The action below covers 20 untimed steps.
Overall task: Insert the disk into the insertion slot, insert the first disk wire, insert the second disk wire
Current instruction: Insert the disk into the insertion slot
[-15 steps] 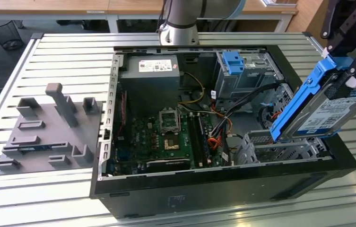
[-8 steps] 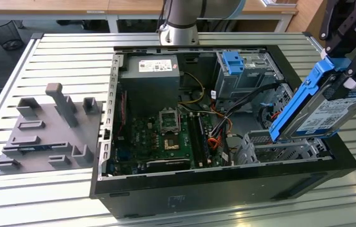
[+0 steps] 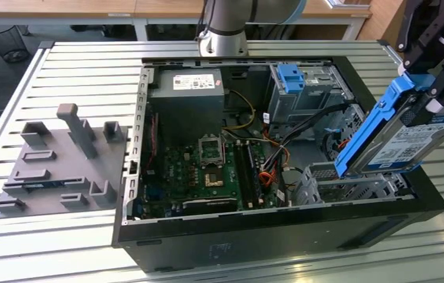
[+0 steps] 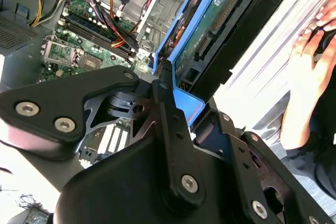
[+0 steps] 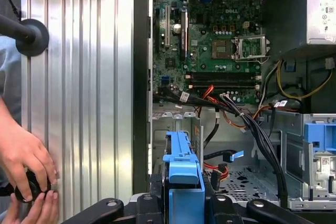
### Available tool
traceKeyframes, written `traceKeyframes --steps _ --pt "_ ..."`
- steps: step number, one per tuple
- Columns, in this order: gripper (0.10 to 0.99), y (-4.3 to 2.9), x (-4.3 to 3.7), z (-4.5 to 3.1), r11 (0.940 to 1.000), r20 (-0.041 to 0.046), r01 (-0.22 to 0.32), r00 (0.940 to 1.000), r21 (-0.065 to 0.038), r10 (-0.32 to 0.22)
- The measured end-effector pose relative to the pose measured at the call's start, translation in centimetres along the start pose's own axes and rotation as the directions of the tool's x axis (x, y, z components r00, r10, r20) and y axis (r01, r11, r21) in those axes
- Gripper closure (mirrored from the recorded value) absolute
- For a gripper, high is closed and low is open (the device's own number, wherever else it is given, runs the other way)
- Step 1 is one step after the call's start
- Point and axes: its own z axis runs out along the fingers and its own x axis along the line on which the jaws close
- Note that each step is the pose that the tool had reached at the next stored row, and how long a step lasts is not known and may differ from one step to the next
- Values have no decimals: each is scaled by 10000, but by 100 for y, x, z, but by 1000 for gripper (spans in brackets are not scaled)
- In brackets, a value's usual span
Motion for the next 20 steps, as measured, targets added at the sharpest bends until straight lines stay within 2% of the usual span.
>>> traceKeyframes --steps 13,20 --pt "718 35 -13 75 10000 -1 -3 10000 46 3" --pt "718 54 -86 109 10000 0 -21 10000 48 21"
